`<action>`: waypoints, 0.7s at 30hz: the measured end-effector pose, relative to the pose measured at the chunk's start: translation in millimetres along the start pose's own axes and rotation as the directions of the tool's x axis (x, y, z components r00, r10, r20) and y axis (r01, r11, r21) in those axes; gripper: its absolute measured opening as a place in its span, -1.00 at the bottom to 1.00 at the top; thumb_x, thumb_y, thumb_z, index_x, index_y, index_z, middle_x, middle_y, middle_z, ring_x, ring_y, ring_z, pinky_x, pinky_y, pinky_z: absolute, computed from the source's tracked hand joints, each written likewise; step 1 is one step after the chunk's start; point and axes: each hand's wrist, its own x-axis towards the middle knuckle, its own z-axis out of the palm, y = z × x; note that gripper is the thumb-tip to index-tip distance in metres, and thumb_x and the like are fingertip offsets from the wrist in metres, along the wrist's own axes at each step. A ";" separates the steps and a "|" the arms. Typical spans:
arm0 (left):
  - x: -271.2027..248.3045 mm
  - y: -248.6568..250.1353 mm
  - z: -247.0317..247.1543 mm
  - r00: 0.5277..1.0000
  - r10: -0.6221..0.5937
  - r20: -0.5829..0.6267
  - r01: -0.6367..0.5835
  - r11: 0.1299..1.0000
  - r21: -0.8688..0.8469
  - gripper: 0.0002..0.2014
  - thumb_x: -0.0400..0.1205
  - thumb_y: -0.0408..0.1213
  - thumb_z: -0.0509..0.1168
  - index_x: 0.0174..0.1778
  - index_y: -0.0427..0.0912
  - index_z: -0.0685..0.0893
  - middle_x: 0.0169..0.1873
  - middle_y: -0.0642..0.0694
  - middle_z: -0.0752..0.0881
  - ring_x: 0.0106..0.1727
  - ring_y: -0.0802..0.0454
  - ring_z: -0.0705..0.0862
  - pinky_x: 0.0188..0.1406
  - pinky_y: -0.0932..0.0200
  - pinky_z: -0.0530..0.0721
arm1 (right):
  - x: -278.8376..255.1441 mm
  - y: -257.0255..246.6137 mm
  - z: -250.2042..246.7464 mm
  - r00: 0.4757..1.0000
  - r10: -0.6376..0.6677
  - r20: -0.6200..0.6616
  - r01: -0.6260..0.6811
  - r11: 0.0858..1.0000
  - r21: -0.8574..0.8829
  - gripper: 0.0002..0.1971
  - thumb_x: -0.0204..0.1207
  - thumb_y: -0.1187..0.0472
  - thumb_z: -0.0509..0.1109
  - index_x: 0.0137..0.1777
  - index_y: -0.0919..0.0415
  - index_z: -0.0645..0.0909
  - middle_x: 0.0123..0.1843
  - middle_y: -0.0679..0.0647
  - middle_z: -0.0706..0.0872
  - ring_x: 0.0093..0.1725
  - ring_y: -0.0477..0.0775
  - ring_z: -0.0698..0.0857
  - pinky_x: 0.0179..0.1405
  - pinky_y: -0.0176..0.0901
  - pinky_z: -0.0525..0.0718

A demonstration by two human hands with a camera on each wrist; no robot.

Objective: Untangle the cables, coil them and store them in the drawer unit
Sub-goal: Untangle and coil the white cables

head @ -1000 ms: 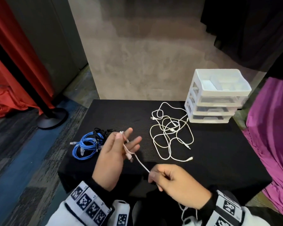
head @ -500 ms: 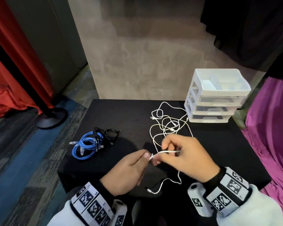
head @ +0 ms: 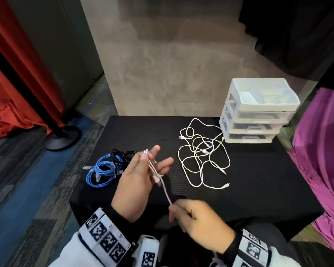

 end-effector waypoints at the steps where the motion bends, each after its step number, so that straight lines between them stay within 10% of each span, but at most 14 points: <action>1: 1.9 -3.6 -2.4 0.998 0.065 -0.013 -0.062 0.983 0.172 -0.78 0.89 -0.28 0.01 0.04 -0.28 0.50 0.44 -0.06 0.71 0.09 -0.14 0.87 0.09 0.08 0.83 | -4.3 -6.7 -0.7 0.999 -0.036 0.041 0.038 0.998 -0.057 -0.66 0.79 -0.09 0.27 -0.12 0.07 0.69 -0.41 0.03 0.66 -0.39 -0.04 0.60 -0.23 -0.01 0.63; 6: -4.8 -21.3 -22.3 0.953 0.098 0.286 -0.291 0.560 0.776 -0.80 0.86 -0.12 0.08 -0.05 0.03 0.52 0.45 0.31 0.65 -0.25 0.10 0.82 -0.09 0.00 0.78 | -2.4 -37.4 -41.4 0.992 -0.128 0.022 0.129 0.989 -0.069 -0.84 0.70 0.11 0.35 -0.11 0.09 0.63 -0.30 0.11 0.69 -0.29 0.17 0.64 -0.22 0.14 0.63; 9: -15.8 -25.3 -15.4 0.930 -0.069 0.362 -0.236 0.642 0.730 -0.77 0.86 -0.06 0.09 0.00 0.09 0.64 -0.07 -0.11 0.82 -0.43 0.07 0.60 -0.33 0.08 0.63 | 8.1 -46.2 -69.9 0.984 -0.163 -0.068 0.152 0.977 -0.147 -0.89 0.66 0.06 0.47 -0.10 0.00 0.73 -0.33 0.01 0.74 -0.37 0.04 0.64 -0.27 0.01 0.67; 13: -22.9 -18.5 -4.2 0.885 -0.185 0.427 -0.152 0.753 0.640 -0.60 0.84 -0.01 0.01 0.03 -0.15 0.69 -0.56 0.00 0.59 -0.47 0.07 0.51 -0.27 0.23 0.49 | 25.1 -41.6 -101.0 0.966 -0.138 -0.220 0.135 0.990 -0.026 -0.85 0.47 0.13 0.71 -0.22 0.06 0.79 -0.39 0.07 0.67 -0.37 0.03 0.57 -0.26 0.01 0.59; 15: -23.2 -16.1 -2.5 0.879 -0.168 0.447 -0.098 0.853 0.512 -0.58 0.82 -0.07 0.03 0.03 -0.35 0.63 -0.51 -0.01 0.68 -0.49 0.14 0.50 -0.28 0.27 0.47 | 30.4 -33.6 -106.2 0.965 -0.127 -0.230 0.136 0.991 0.022 -0.93 0.52 0.16 0.67 -0.17 0.03 0.84 -0.27 0.06 0.77 -0.21 0.20 0.69 -0.07 0.18 0.67; 18: -22.9 -9.2 -0.3 0.882 -0.128 0.453 -0.015 0.954 0.299 -0.71 0.83 -0.16 0.04 -0.07 -0.28 0.47 0.11 -0.34 0.84 -0.58 0.16 0.31 -0.41 0.28 0.44 | 34.0 -16.3 -97.1 0.963 -0.101 -0.249 0.126 0.988 0.087 -0.94 0.65 0.15 0.55 -0.03 0.01 0.86 -0.12 0.14 0.84 -0.04 0.32 0.75 0.12 0.18 0.70; 21: -19.7 0.1 -2.2 0.911 -0.117 0.395 0.096 0.993 0.072 -0.76 0.86 -0.20 0.04 -0.06 -0.23 0.44 0.31 -0.48 0.73 -0.60 0.23 0.24 -0.48 0.33 0.43 | 34.3 4.2 -84.7 0.969 -0.027 -0.246 0.058 0.991 0.121 -0.87 0.71 0.15 0.48 -0.04 0.00 0.84 -0.22 0.06 0.78 -0.23 0.05 0.67 -0.10 -0.09 0.65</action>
